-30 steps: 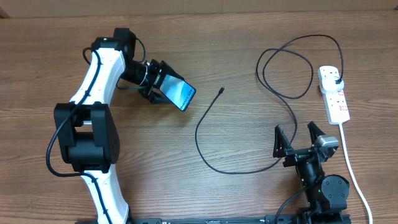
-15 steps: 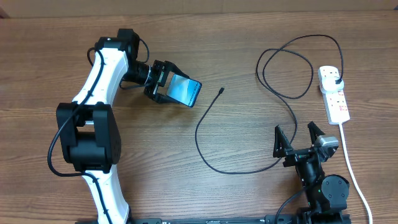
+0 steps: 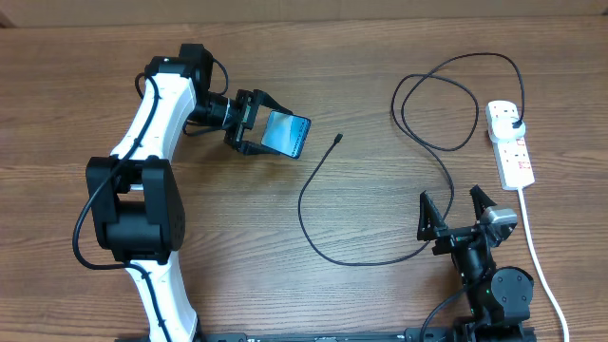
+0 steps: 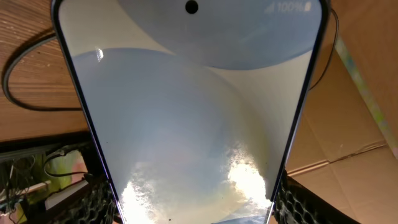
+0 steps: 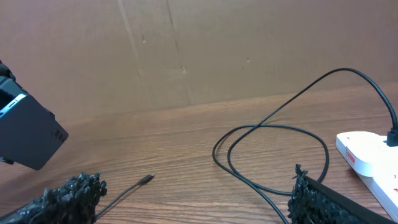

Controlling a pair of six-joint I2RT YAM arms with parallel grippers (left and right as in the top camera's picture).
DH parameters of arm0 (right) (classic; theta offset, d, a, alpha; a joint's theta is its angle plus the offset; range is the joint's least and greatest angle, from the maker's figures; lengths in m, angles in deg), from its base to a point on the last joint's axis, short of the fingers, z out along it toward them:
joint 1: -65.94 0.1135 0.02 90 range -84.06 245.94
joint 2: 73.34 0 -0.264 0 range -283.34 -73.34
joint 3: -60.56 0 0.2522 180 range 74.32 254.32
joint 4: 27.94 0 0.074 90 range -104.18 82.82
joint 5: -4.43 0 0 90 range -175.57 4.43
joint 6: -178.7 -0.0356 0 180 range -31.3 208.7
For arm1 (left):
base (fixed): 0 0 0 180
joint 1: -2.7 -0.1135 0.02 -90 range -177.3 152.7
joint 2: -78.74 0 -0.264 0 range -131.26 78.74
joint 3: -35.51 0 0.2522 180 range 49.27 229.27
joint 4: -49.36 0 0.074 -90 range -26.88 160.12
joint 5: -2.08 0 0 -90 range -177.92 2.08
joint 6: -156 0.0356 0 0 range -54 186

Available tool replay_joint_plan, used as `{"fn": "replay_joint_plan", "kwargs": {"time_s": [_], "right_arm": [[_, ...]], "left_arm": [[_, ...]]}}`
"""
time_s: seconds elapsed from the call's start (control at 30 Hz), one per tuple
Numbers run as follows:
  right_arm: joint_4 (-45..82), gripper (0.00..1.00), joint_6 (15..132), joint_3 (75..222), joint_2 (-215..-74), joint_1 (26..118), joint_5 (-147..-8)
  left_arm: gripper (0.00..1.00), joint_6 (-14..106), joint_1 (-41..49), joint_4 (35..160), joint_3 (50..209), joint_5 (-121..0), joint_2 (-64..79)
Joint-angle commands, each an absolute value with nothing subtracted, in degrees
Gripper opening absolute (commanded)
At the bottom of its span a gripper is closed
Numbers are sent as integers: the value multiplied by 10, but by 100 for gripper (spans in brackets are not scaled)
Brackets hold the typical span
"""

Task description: Plug charger to phone and switch on socket

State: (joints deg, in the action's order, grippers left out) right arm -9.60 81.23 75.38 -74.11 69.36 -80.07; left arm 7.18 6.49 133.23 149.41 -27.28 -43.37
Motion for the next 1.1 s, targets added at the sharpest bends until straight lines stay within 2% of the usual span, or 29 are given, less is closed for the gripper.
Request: {"fn": "replay_joint_plan", "kwargs": {"time_s": [0.0,1.07], "right_arm": [[-98,100,813,748,-735,696,-808],[-98,100,813,748,-735,696,-808]], "left_arm": [[56,55,69,1334,1514,-237,-431],[55,46,69,1334,1514,-238,-431]]}}
